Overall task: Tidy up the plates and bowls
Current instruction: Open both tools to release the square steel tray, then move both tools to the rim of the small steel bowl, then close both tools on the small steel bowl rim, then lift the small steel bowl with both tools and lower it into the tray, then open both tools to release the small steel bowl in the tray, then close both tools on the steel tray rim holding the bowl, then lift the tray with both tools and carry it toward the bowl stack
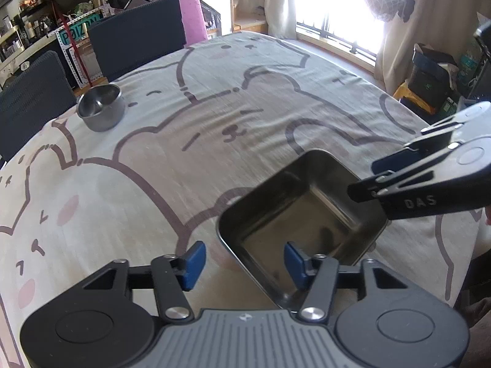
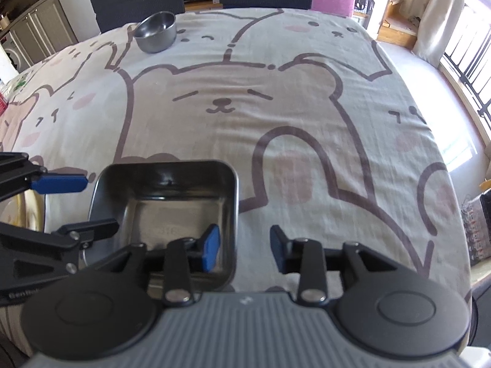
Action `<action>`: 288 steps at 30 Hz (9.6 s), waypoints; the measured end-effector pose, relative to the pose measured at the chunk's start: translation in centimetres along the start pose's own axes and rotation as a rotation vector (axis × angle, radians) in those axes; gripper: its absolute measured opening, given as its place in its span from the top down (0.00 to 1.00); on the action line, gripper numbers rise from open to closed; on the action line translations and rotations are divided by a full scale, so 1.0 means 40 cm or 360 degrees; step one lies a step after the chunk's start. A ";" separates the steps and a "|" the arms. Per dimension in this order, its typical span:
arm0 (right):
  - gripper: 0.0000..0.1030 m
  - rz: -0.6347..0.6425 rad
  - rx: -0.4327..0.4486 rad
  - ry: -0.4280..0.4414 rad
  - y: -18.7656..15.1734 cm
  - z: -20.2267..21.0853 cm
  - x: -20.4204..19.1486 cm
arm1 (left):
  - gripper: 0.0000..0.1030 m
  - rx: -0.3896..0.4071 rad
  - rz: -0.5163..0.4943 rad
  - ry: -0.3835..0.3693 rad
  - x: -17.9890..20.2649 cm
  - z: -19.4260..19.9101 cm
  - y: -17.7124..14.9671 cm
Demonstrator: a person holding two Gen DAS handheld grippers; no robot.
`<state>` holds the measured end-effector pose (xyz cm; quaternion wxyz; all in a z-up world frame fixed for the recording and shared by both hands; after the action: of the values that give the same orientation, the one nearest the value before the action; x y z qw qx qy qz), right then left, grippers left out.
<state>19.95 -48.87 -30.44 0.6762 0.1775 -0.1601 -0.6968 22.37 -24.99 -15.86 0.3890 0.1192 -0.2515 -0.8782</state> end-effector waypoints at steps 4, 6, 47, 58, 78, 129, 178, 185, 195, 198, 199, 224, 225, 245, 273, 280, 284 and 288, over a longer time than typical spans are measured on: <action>0.33 -0.0038 0.0065 0.0008 -0.001 0.031 0.014 | 0.17 0.0092 0.0002 0.0024 -0.021 0.034 0.021; 0.27 -0.0064 0.0122 0.0014 0.004 0.053 0.023 | 0.04 0.0157 0.0000 0.0028 -0.039 0.054 0.037; 0.00 -0.0489 0.0480 0.0042 0.640 -0.340 -0.251 | 0.00 0.0444 0.0542 0.0373 -0.750 -0.164 0.402; 0.00 -0.0282 0.0440 0.0013 0.631 -0.391 -0.272 | 0.00 0.0338 0.0365 0.0443 -0.687 -0.266 0.409; 0.01 -0.0203 0.0484 -0.0027 0.614 -0.374 -0.219 | 0.15 0.0342 0.0347 0.0536 -0.738 -0.218 0.336; 0.94 0.0084 0.0478 0.0070 0.110 0.219 -0.171 | 0.94 0.0405 0.0252 0.0015 -0.159 0.181 0.106; 0.91 0.0149 -0.0008 -0.0017 -0.019 0.067 -0.072 | 0.95 0.0072 -0.0077 -0.0011 -0.011 -0.033 0.046; 0.91 0.0141 -0.0034 -0.0044 -0.014 0.050 -0.071 | 0.95 0.0071 -0.0093 -0.0021 -0.008 -0.037 0.047; 0.89 0.0103 -0.0084 -0.0044 -0.020 0.031 -0.062 | 0.91 0.0082 -0.0064 -0.0033 -0.014 -0.035 0.049; 0.85 0.0086 -0.0086 -0.0025 -0.020 0.033 -0.060 | 0.89 0.0088 -0.0042 -0.0037 -0.018 -0.027 0.051; 0.82 0.0077 -0.0081 -0.0019 -0.019 0.037 -0.059 | 0.85 0.0097 -0.0029 -0.0037 -0.021 -0.021 0.052; 0.77 0.0010 0.0067 0.0046 0.004 0.069 0.010 | 0.66 -0.0015 0.0229 -0.0141 -0.049 0.036 0.006; 0.79 0.0026 0.0058 0.0047 0.004 0.063 0.008 | 0.68 -0.0023 0.0232 -0.0144 -0.049 0.033 0.004; 0.99 0.0067 0.0003 0.0101 -0.005 0.036 0.001 | 0.70 -0.0141 0.0281 -0.0186 -0.037 -0.004 -0.026; 0.93 0.0176 -0.0019 0.0106 0.004 -0.008 -0.009 | 0.89 -0.0106 0.0572 -0.0195 -0.060 -0.035 -0.029; 0.90 0.0081 -0.0030 0.0115 -0.007 -0.017 0.004 | 0.90 -0.0107 0.0577 -0.0190 -0.059 -0.040 -0.030; 0.90 0.0092 -0.0061 0.0117 -0.010 -0.024 0.000 | 0.89 -0.0125 0.0586 -0.0199 -0.060 -0.044 -0.032; 0.93 0.0136 -0.0066 0.0110 -0.007 -0.015 -0.009 | 0.89 -0.0156 0.0624 -0.0215 -0.061 -0.047 -0.035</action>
<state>20.00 -48.48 -31.10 0.7141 0.1803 -0.1297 -0.6639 23.91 -23.02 -18.17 0.5400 -0.0102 -0.2524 -0.8028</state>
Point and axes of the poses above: each gripper's, at about its wrist camera, not at the fingertips, and z roughly against the way its jaws point, x to its right, y to its top, the point moved 6 cm from there along -z, roughly the way its jaws point, and after that the axes turned 1 degree about -y, right-handed, at the moved point
